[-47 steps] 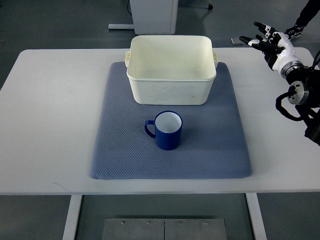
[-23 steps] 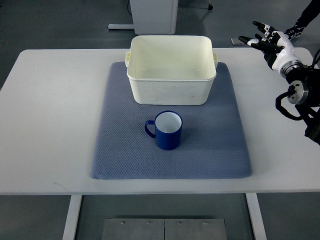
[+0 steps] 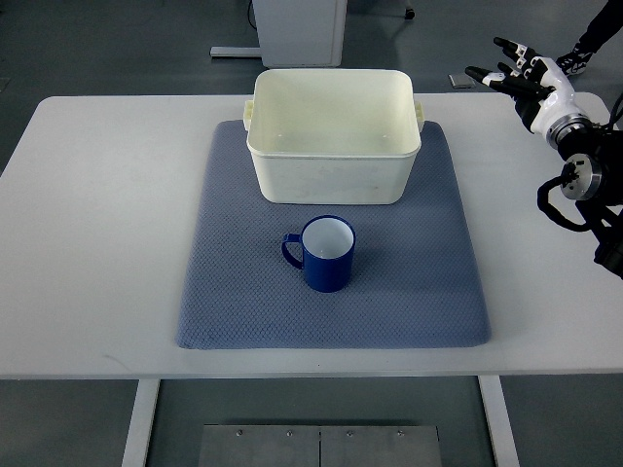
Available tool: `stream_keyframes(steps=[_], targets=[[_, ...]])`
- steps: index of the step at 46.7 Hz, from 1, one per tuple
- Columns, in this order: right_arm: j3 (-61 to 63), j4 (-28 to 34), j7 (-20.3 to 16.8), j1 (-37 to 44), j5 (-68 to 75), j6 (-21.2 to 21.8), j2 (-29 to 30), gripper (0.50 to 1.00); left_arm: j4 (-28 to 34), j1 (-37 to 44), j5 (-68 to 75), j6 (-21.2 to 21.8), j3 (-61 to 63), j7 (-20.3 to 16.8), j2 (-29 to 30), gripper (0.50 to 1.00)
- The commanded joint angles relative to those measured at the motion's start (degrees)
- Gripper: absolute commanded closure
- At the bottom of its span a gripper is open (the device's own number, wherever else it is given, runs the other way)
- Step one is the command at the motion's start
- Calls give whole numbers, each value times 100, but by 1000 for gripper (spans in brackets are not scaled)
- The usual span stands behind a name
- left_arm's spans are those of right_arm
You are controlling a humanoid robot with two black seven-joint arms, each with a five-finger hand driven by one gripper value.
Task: Place cup in box with right hand
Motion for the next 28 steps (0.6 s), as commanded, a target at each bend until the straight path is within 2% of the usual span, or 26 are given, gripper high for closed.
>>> stream_keyframes(steps=[1, 28], targets=[[0, 8, 0, -19, 0, -9, 19, 500, -1, 0, 0, 5, -5, 0, 0, 500], [9, 148, 149, -90, 0, 167, -95, 500, -1, 0, -1, 5, 3, 0, 0, 500]])
